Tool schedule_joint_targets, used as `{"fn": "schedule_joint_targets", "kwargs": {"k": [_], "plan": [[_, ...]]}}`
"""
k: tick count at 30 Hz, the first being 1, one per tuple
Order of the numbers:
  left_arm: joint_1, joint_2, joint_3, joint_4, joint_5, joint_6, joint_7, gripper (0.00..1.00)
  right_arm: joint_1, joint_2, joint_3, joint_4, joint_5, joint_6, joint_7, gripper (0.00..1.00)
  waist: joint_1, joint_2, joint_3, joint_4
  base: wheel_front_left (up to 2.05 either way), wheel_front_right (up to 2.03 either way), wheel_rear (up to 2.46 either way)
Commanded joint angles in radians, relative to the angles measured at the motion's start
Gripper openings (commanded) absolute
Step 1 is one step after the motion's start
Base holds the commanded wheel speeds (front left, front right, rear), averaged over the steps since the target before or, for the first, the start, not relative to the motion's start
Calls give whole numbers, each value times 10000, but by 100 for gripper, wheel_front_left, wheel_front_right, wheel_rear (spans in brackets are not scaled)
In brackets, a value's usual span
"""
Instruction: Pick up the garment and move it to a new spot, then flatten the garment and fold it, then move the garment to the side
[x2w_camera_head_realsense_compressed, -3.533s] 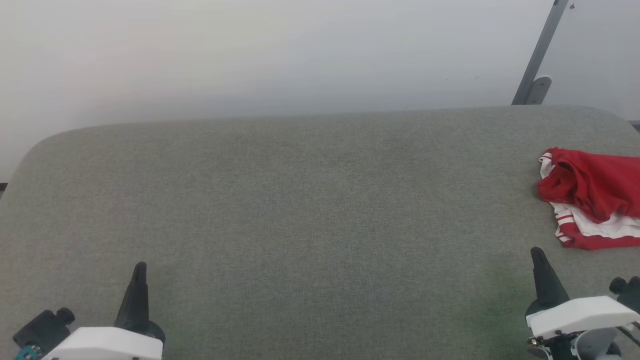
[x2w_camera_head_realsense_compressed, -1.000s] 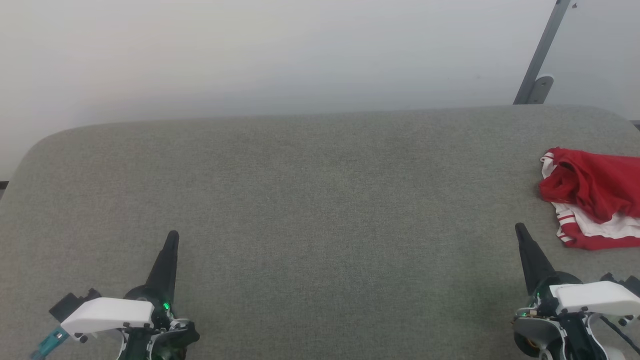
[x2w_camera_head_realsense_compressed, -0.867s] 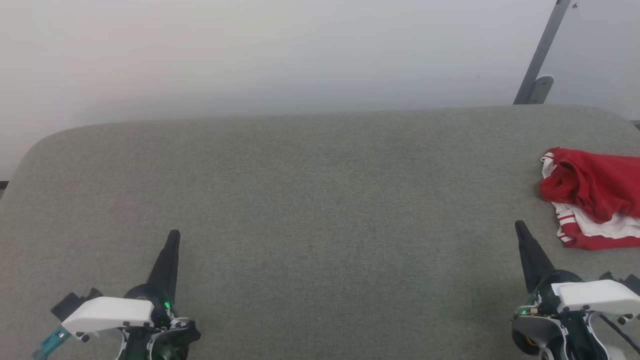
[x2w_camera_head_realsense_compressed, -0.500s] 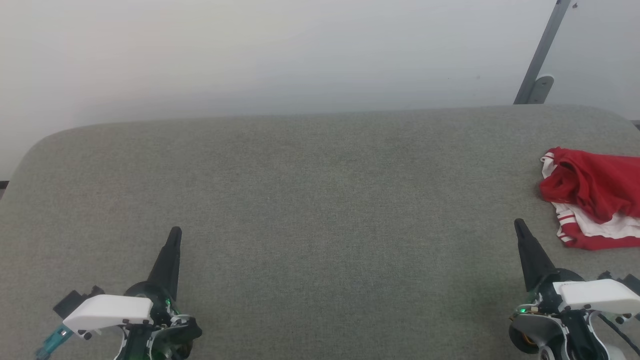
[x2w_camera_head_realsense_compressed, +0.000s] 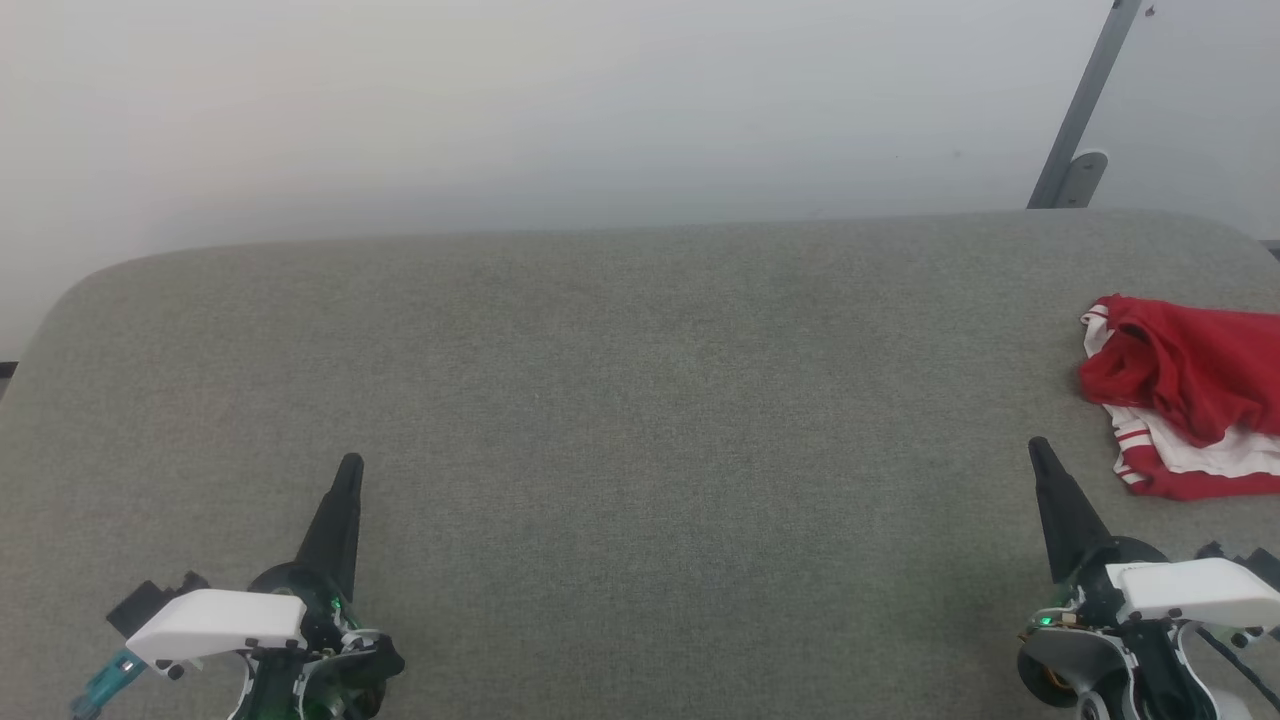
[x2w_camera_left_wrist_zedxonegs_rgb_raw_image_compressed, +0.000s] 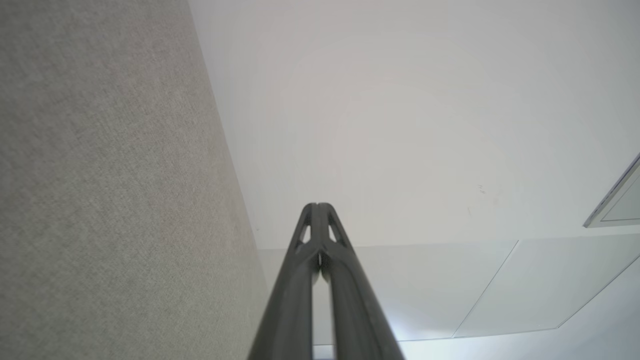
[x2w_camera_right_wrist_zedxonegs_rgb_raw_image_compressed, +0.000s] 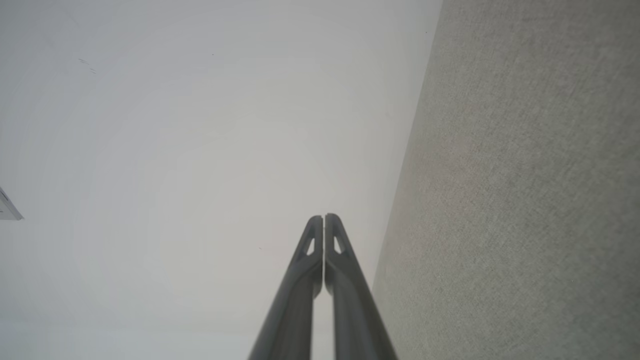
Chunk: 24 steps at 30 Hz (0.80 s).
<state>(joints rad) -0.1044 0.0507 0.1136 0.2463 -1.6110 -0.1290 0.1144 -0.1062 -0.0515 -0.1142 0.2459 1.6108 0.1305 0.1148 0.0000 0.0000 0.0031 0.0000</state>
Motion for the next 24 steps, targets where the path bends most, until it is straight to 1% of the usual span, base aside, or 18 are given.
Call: {"fn": "schedule_joint_targets", "kwargs": {"k": [1, 24], "plan": [[-101, -26, 6, -5, -33, -32, 33, 0, -48, 40, -8, -34, 38, 4, 27, 0, 0, 0, 0, 0, 0, 0, 0], [-101, -27, 4, -6, -35, -30, 31, 0, -47, 38, -9, -34, 39, 4, 25, 0, 0, 0, 0, 0, 0, 0, 0]]}}
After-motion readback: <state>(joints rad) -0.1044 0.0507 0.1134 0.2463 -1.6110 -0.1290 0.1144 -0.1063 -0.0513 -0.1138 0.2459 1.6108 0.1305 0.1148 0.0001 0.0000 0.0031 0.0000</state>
